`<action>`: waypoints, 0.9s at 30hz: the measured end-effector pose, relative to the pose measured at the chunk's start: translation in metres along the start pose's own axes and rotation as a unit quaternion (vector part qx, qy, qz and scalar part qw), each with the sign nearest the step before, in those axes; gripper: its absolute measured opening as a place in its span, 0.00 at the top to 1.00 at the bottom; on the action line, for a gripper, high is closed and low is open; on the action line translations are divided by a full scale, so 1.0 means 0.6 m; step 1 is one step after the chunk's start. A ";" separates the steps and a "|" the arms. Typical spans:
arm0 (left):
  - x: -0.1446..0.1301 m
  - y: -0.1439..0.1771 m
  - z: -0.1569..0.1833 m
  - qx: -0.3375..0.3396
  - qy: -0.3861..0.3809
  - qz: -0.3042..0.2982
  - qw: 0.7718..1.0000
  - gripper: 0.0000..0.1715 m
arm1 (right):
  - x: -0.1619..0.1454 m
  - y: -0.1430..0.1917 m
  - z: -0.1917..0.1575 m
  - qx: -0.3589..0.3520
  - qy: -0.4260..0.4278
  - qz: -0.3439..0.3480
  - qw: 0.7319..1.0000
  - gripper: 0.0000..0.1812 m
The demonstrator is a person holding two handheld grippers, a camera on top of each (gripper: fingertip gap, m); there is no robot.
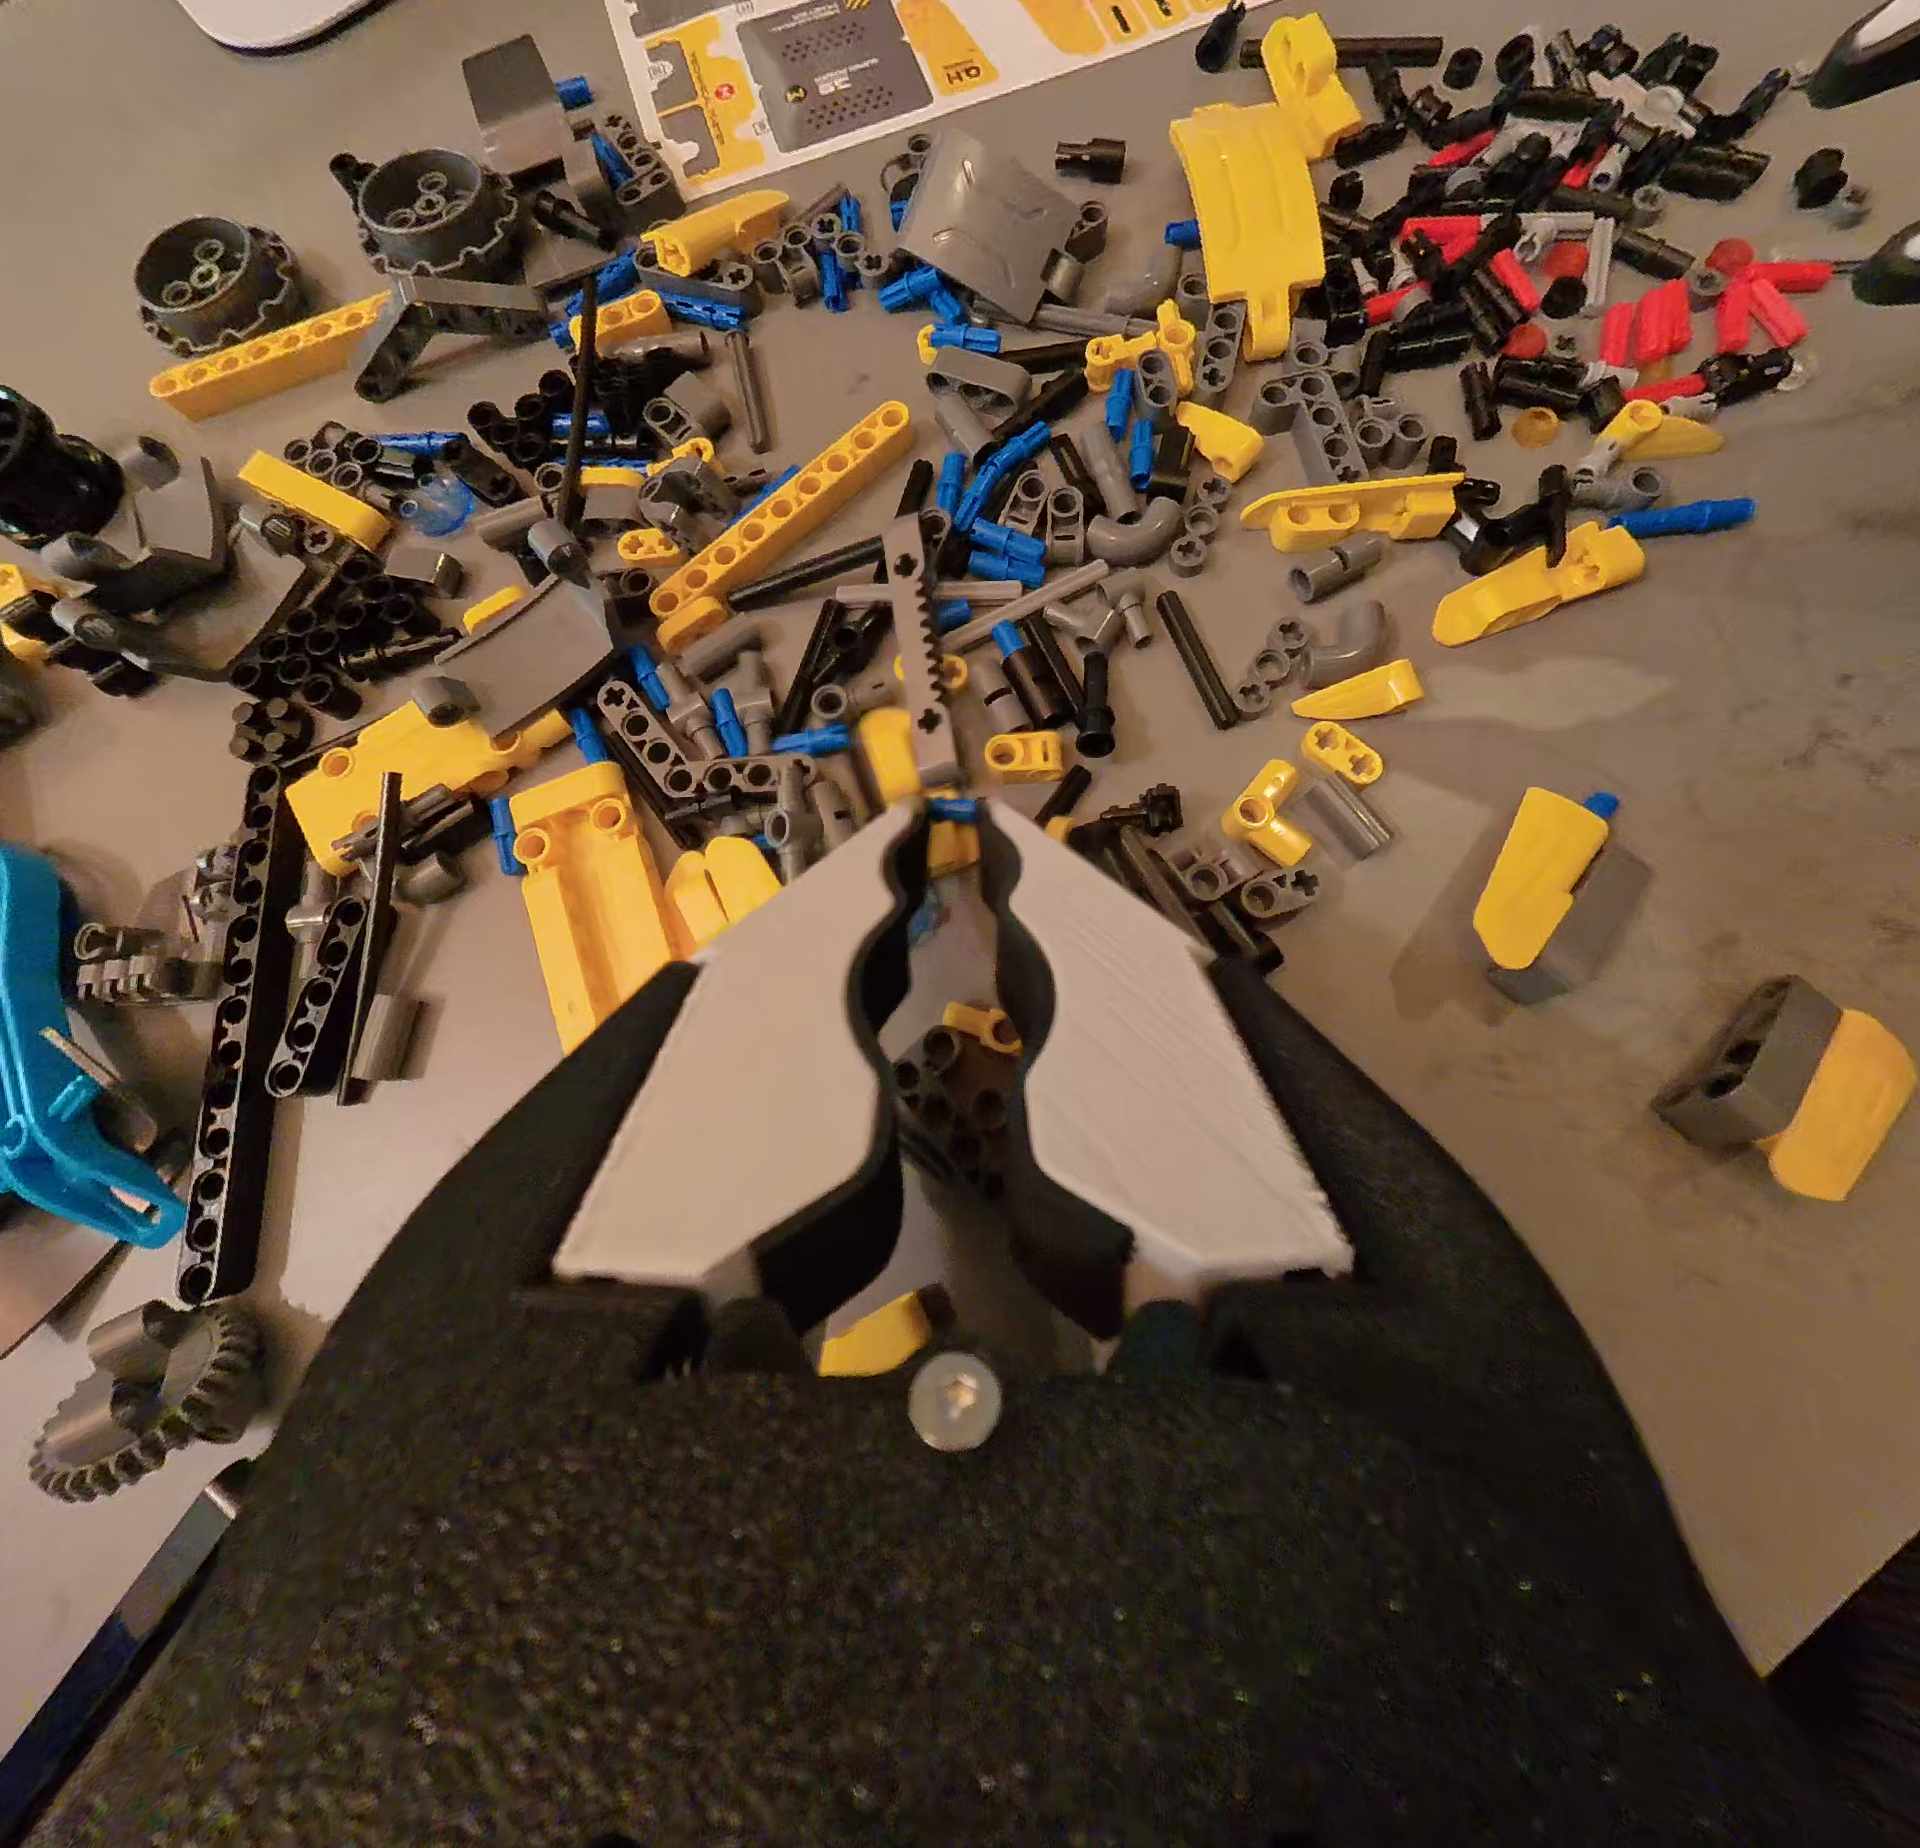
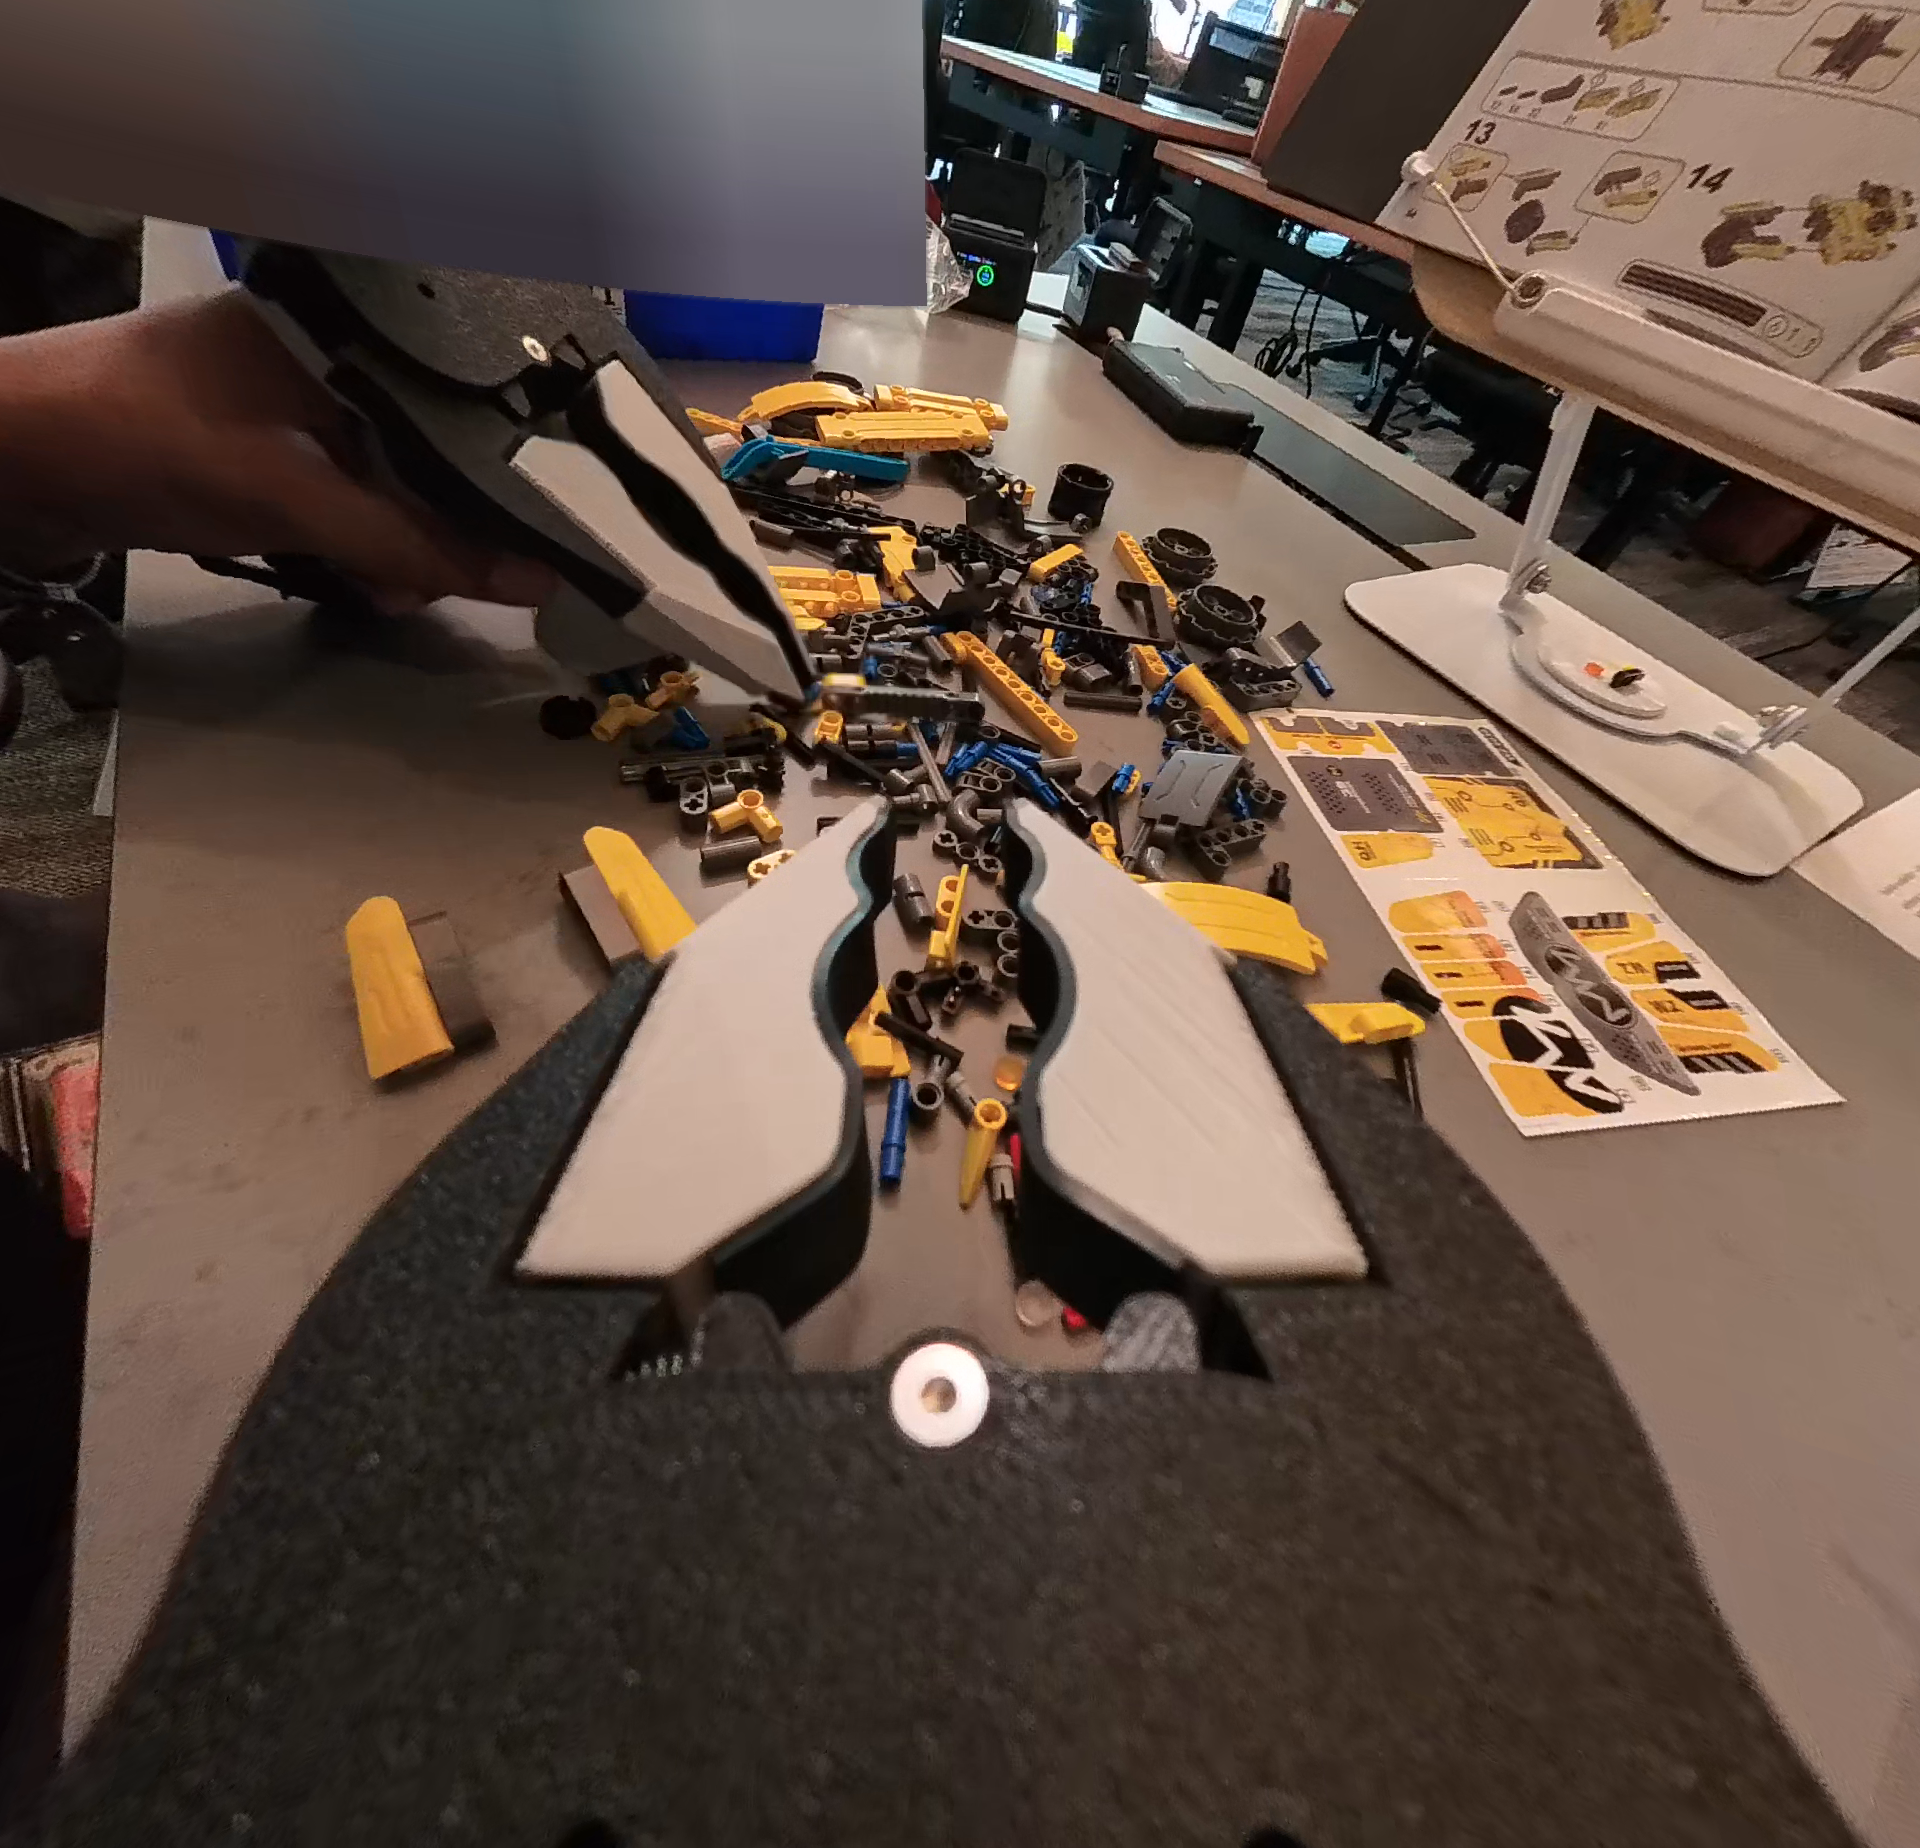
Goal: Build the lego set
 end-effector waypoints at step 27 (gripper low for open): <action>0.018 0.018 0.039 -0.065 0.012 0.065 0.996 0.95 | 0.001 0.003 -0.009 -0.004 0.028 0.005 1.000 0.90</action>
Point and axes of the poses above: each gripper's, where its closed fingertips meet, y back along the fingers, x out of its top, z = x × y across the jaws, the point moved 4 cm from there along y, back along the fingers, and after that the axes turned 8 degrees about -x, right-handed, at the moved point
